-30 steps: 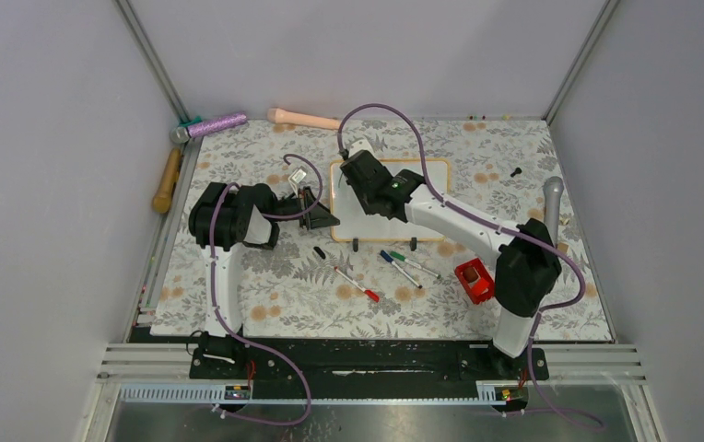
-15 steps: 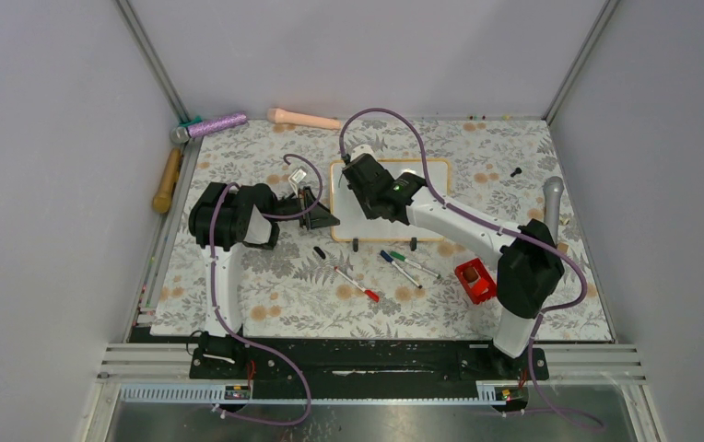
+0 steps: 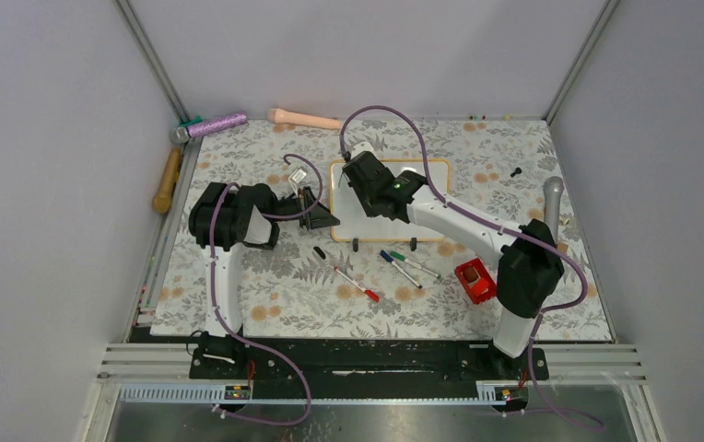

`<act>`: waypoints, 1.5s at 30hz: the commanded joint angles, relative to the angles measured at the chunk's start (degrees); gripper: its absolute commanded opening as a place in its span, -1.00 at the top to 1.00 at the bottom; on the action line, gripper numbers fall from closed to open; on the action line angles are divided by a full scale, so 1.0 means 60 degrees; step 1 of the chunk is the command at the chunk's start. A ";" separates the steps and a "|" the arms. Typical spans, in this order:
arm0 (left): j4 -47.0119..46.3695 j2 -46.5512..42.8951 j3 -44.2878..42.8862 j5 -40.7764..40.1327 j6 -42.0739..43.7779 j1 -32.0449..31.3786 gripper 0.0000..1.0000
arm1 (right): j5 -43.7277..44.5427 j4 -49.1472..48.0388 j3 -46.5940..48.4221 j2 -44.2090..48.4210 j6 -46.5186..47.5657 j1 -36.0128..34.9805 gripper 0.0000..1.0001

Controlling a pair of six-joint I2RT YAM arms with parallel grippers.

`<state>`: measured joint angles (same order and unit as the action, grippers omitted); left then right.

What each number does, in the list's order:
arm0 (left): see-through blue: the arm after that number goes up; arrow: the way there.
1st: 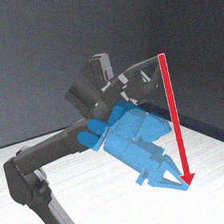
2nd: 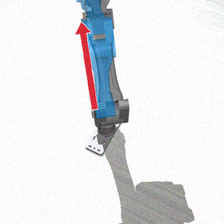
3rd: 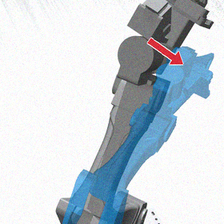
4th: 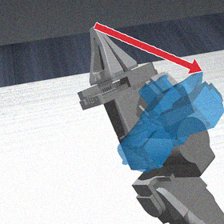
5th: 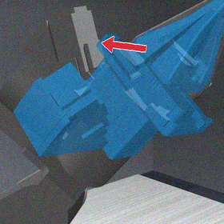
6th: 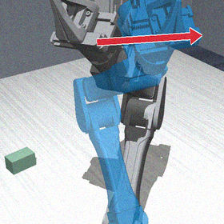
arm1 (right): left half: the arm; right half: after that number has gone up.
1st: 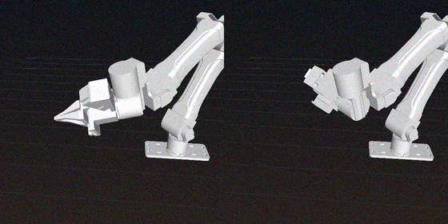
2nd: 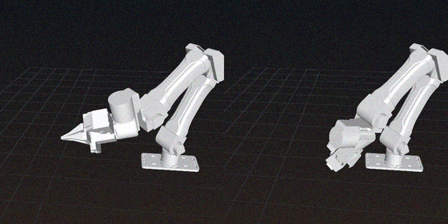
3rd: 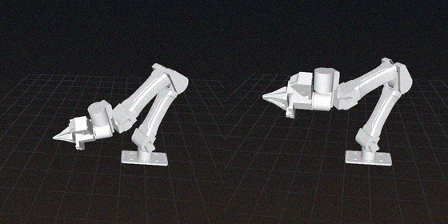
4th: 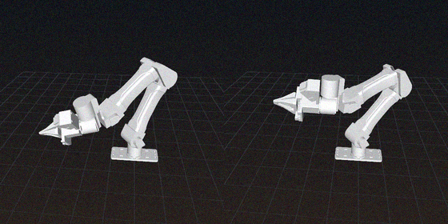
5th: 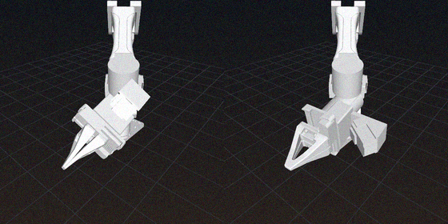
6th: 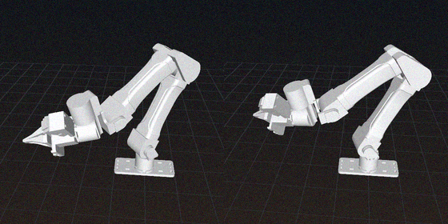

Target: Write a sentence on the whiteboard

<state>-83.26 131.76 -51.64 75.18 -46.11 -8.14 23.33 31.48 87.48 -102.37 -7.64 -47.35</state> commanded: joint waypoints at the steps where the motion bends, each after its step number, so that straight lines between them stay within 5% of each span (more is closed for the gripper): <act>1: -0.0111 0.0226 -0.0079 -0.0131 0.0342 -0.0034 0.28 | 0.0403 0.0053 0.0598 -0.0119 0.0134 0.0187 1.00; 45: -0.0110 0.0239 -0.0068 -0.0136 0.0349 -0.0025 0.29 | 0.0261 0.0132 -0.0390 0.0353 -0.0090 0.0364 1.00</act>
<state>-83.26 131.76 -51.64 75.20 -46.13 -8.14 24.38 31.83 86.50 -101.45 -7.42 -46.44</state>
